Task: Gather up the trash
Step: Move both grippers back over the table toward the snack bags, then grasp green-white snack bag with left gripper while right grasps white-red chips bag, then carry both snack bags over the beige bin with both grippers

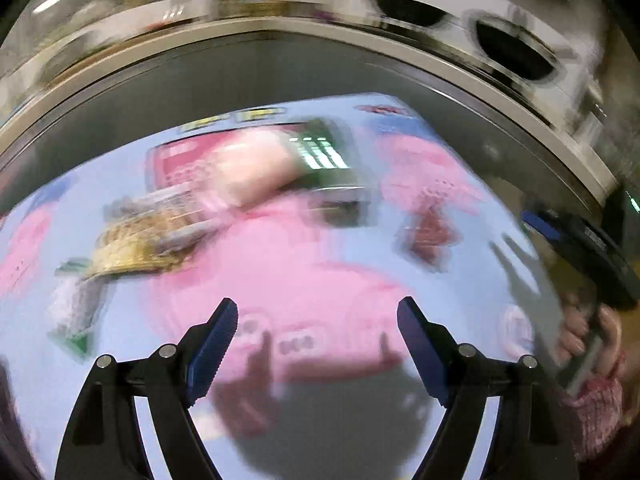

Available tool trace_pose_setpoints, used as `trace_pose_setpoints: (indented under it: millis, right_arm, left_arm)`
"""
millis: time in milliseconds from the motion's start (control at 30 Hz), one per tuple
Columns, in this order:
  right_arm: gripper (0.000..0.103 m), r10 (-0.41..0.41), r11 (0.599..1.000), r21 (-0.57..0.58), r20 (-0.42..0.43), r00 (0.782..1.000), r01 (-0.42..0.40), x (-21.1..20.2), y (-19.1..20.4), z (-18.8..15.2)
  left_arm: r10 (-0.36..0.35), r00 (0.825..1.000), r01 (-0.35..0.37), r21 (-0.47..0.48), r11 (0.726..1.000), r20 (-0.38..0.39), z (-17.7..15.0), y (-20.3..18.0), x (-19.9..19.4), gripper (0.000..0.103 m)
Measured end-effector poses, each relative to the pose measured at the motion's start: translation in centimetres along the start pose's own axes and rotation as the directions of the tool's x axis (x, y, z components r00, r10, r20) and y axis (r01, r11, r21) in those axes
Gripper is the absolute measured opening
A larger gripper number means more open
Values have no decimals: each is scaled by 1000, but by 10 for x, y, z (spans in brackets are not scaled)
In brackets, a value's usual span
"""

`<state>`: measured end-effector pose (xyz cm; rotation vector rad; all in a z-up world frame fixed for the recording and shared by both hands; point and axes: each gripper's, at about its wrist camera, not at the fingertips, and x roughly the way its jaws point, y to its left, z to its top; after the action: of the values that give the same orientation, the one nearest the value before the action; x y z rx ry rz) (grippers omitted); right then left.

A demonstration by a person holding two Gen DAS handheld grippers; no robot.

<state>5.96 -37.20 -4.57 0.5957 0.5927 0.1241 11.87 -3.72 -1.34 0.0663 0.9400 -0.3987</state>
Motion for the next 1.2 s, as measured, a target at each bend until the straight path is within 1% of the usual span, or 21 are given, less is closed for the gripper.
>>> trace_pose_setpoints:
  millis: [33,67,167,200,267,333,400,500,567,667,700,733,767,800,833,867,900,933,1033,1100,1200]
  right_arm:
    - [55,14,1000,-13,-15,1000,-14,6,10,-2]
    - [55,40,998,-38,-42,998,-41,15,28,-7]
    - [55,96,986,-123,-121,988,-111,42,82,-25]
    - [55,110,980,-149,-149,983,-132,52,100,-31]
    - [55,136,957,-222,-223,965,-186,76,144,-48]
    - [55,141,928,-299,-271,952,-222,97,178,-62]
    - [55,123,911,-343,-301,946,-228,120,205,-71]
    - [57,105,915,-337,-330,938,-221,152,225,-74]
    - [62,75,917,-346,-334,940,-196,172,233,-74]
    - [63,27,926,-346,-344,938,-153,202,238,-74]
    - [63,19,929,-340,-349,937,-145,210,239,-73]
    - [61,13,931,-336,-355,935,-140,216,239,-74]
    - [59,6,934,-330,-366,931,-136,226,239,-74]
    - [46,3,935,-326,-378,926,-136,233,239,-76]
    - [43,0,934,-331,-379,925,-135,236,238,-76]
    - [41,-4,927,-351,-364,931,-134,235,240,-78]
    - [36,-2,922,-361,-373,928,-142,236,242,-80]
    - [32,8,918,-364,-379,925,-157,233,243,-83]
    - [31,26,915,-361,-391,920,-178,217,241,-94]
    - [30,40,919,-345,-402,915,-192,200,232,-105]
    - [30,60,926,-317,-409,911,-203,168,215,-117]
  left_arm:
    - [56,998,-55,-67,996,9,-4,36,-9,82]
    - [97,995,-95,-110,989,12,-8,58,-14,82]
    - [245,969,-236,-227,945,14,-21,127,-29,88]
    - [280,960,-268,-243,932,13,-24,142,-31,88]
    - [314,949,-299,-258,919,18,-28,159,-34,90]
    - [331,943,-310,-261,914,41,-29,170,-33,94]
    - [326,943,-303,-238,923,62,-26,171,-25,97]
    - [293,954,-275,-209,939,63,-21,175,-8,99]
    - [268,962,-253,-201,946,51,-20,180,1,99]
    - [240,970,-230,-194,954,28,-17,186,17,99]
    - [234,972,-224,-196,955,30,-17,188,22,96]
    - [222,974,-212,-203,956,32,-17,191,26,89]
    - [217,976,-208,-214,955,21,-17,193,29,71]
    - [236,971,-223,-213,951,39,-18,193,28,56]
    - [244,969,-229,-211,950,44,-19,192,27,52]
    - [231,972,-216,-211,953,48,-21,192,26,40]
    - [209,977,-194,-213,958,50,-23,192,23,35]
    - [183,982,-168,-221,961,51,-26,192,20,33]
    - [146,988,-131,-233,964,48,-38,187,12,30]
    - [94,994,-80,-245,966,46,-52,179,4,30]
    - [51,998,-41,-237,971,39,-70,163,-6,30]
